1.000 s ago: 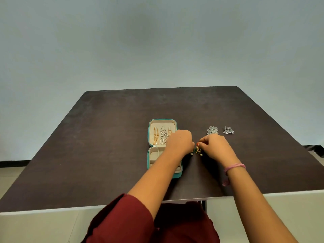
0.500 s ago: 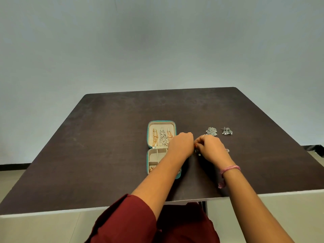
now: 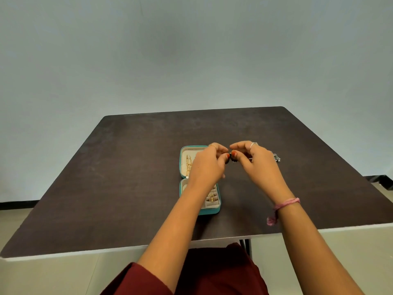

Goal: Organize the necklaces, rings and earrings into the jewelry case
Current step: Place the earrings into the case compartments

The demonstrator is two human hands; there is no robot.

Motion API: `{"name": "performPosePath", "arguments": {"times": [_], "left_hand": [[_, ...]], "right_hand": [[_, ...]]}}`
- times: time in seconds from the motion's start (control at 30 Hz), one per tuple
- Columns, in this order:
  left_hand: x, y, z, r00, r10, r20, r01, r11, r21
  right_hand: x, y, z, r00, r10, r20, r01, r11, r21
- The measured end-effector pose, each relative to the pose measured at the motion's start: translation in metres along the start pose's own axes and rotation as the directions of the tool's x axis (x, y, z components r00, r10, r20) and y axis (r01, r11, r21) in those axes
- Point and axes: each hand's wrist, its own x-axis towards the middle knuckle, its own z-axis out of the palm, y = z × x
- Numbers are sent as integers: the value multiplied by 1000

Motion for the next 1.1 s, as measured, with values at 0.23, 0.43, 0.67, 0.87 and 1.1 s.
{"name": "performPosePath", "arguments": {"times": [0.23,0.43,0.67,0.87,1.1], "left_hand": [[-11,6,-36,996,-83,-16,69,909,-411],[-19,11,-53,993,-111,-39,70,826,-559],[-21,10,-65,994,-90,-62,34,791,-611],[-20,7,-71,994,-95,-51,46,805,-592],[-20,3,-76,998,-41,-51,5,821,-570]], "right_hand": [[0,-21,-13,1000,-16,-11,17,988,155],[-1,-29,-13,1000,-26,4,23,947,320],[-2,-38,-10,999,-25,-24,32,925,378],[0,-35,-6,998,62,19,-64,870,488],[1,-39,-4,994,89,65,-110,812,573]]}}
